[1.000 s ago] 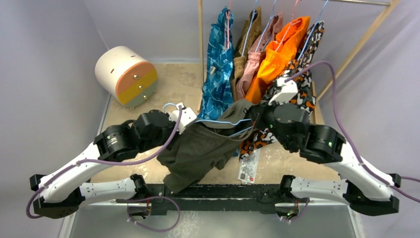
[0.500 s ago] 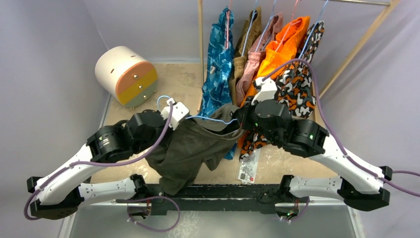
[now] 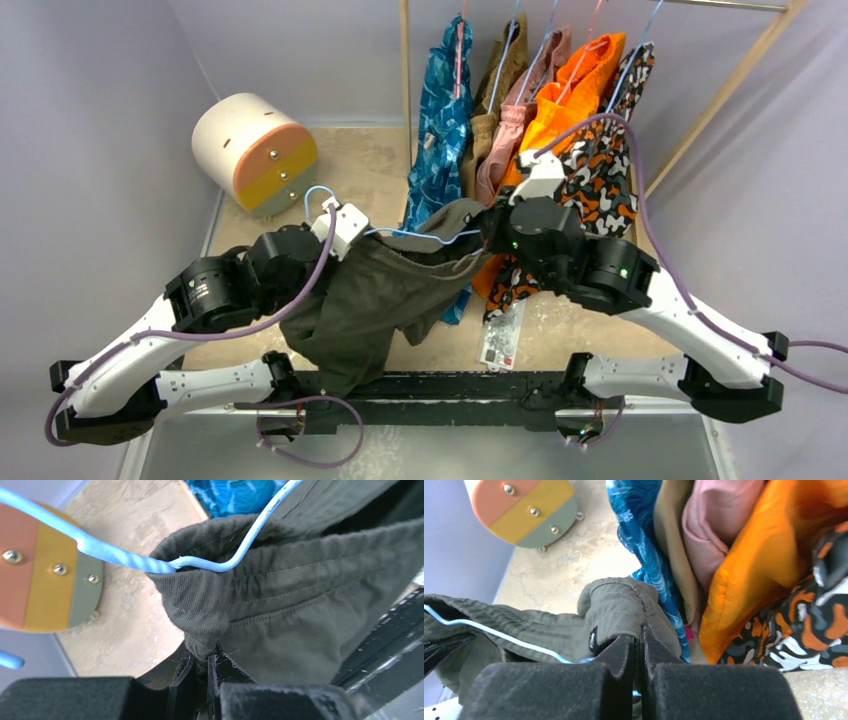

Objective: Place the shorts on the hanger
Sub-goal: Hang the shorts on the hanger.

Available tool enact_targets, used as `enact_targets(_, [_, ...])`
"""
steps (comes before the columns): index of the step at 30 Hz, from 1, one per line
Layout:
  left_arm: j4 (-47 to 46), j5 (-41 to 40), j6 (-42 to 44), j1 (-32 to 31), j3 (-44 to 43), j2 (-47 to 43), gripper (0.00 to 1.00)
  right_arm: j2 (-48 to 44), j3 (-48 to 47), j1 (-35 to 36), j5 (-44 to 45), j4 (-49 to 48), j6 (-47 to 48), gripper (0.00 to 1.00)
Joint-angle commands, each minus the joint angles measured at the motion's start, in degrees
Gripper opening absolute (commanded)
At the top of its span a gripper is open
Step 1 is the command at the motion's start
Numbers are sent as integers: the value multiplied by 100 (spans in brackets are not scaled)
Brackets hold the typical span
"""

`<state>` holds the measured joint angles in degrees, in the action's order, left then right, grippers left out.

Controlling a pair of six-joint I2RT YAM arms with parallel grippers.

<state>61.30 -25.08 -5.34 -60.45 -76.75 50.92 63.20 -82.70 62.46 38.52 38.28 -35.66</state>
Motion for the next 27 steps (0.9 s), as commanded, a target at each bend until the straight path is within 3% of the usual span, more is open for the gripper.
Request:
enact_targets(1, [245, -1067, -31, 15, -328, -71, 0, -402, -97, 41, 599, 258, -287, 0])
enact_targets(9, [707, -1742, -122, 15, -487, 263, 0, -518, 70, 46, 591, 551, -609, 0])
enact_targets(20, [840, -2334, -317, 16, -970, 1153, 0, -492, -197, 45, -744, -122, -354, 0])
enact_targets(27, [319, -1445, -412, 18, -1175, 1055, 0, -251, -143, 43, -1062, -318, -167, 0])
